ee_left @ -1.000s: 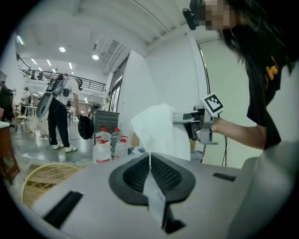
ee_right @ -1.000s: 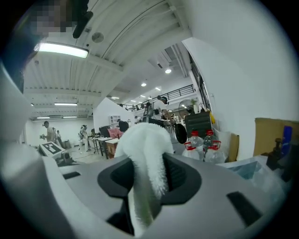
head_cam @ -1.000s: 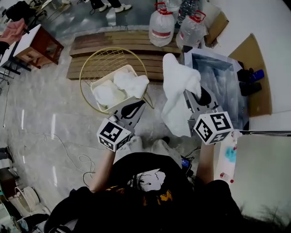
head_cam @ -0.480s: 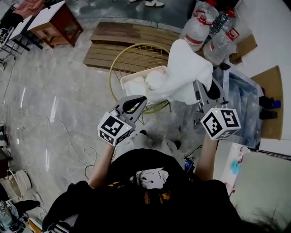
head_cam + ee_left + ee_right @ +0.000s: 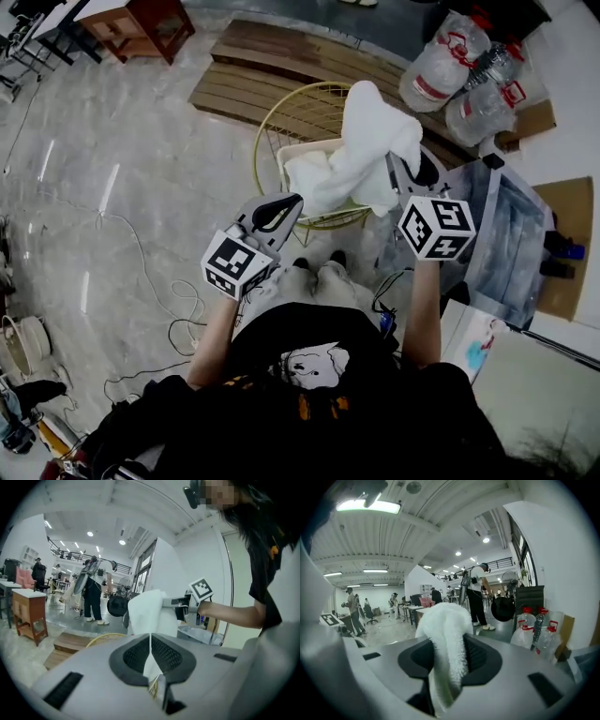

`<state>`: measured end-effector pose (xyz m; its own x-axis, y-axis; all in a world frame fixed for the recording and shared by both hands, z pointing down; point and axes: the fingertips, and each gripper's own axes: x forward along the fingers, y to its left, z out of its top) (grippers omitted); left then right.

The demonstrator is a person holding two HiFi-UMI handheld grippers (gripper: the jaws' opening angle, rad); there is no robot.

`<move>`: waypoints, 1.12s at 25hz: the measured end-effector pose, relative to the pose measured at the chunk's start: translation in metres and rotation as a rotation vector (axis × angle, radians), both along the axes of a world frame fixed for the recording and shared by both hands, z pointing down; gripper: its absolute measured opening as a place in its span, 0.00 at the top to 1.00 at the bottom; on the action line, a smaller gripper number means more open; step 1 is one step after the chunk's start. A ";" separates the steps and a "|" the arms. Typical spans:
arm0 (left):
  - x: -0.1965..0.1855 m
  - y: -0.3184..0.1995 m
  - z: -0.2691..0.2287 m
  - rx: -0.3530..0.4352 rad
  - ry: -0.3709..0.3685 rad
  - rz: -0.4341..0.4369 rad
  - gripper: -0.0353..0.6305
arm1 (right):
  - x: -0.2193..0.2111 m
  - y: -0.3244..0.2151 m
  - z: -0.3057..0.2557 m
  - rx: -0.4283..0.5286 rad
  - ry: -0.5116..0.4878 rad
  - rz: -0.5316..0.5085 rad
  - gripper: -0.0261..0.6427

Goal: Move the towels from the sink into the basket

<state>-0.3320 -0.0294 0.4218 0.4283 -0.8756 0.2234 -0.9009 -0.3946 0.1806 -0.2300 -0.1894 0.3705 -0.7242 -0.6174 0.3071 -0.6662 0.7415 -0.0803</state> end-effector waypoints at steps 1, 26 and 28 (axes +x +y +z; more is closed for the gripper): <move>-0.004 0.003 0.003 -0.009 0.004 -0.014 0.94 | -0.004 0.000 0.020 -0.032 0.027 -0.006 0.77; -0.048 0.053 0.028 -0.168 -0.036 -0.269 0.94 | -0.035 0.040 0.345 -0.608 0.440 -0.186 0.49; -0.052 0.054 0.024 -0.164 -0.034 -0.249 0.94 | -0.030 0.039 0.321 -0.570 0.403 -0.161 0.49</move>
<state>-0.3840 0.0246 0.4456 0.1944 -0.9039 0.3811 -0.9730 -0.1284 0.1918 -0.2598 -0.1508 0.6920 -0.5548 -0.1759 0.8132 -0.6115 0.7490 -0.2552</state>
